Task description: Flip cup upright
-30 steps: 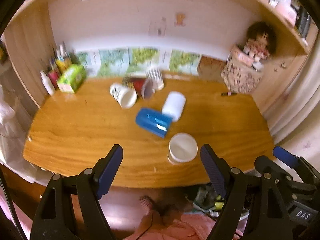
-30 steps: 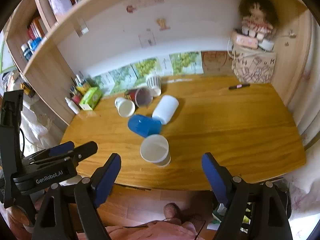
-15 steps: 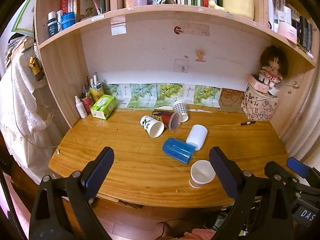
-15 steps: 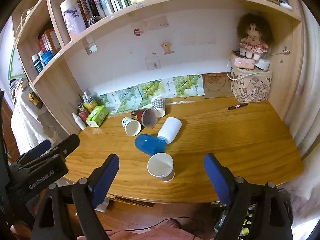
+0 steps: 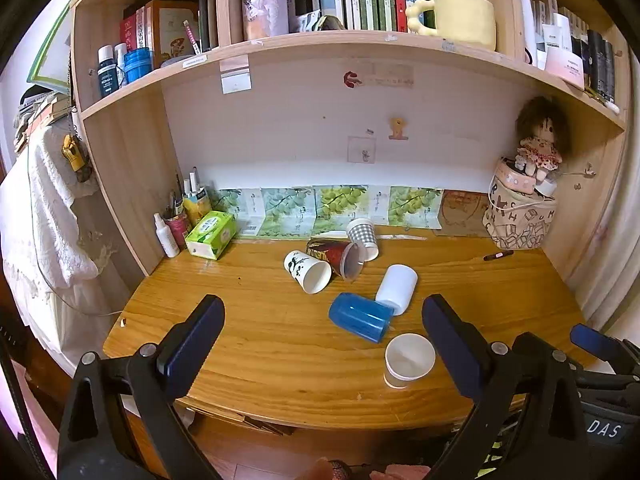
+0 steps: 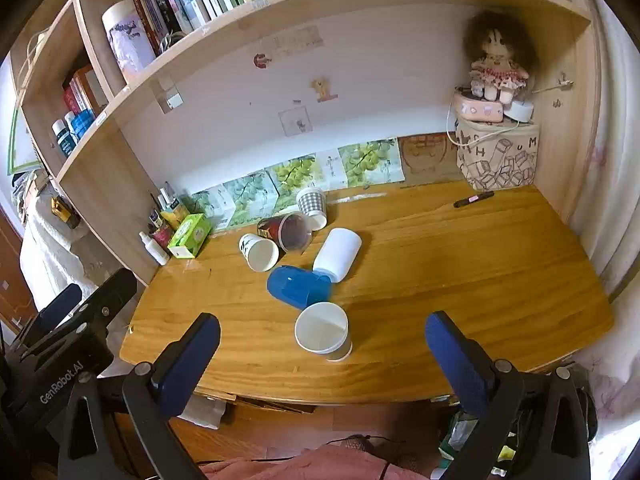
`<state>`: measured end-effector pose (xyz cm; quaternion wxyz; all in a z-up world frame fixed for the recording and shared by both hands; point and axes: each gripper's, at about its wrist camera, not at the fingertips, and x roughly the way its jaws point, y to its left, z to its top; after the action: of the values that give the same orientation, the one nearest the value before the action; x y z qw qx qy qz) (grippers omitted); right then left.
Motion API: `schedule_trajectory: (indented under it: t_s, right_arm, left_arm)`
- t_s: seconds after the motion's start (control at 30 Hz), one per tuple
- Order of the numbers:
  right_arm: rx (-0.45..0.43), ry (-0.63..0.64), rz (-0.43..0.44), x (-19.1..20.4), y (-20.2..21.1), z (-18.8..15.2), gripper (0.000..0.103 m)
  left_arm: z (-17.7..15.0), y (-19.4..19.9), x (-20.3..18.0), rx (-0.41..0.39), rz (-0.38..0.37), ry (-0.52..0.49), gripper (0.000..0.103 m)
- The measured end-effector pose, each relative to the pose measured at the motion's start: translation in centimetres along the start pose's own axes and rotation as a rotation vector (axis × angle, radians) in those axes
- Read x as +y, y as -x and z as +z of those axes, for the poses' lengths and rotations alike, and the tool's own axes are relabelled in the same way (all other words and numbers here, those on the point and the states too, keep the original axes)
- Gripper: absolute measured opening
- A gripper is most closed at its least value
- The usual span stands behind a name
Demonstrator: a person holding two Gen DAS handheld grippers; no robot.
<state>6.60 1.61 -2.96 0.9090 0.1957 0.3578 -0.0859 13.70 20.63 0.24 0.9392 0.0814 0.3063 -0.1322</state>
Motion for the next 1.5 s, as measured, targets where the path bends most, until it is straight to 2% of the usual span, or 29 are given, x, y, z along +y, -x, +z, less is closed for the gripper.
schedule_trajectory:
  t_s: [0.73,1.5]
  right_arm:
    - [-0.038,0.074,0.015,0.7,0.4,0.4,0.103]
    - [-0.048,0.080,0.013,0.2,0.8,0.5,0.103]
  left_arm:
    - [-0.2,0.2,0.0,-0.029,0.024,0.036,0.102]
    - [-0.4,0.7,-0.6,-0.037,0.020,0.039,0.102]
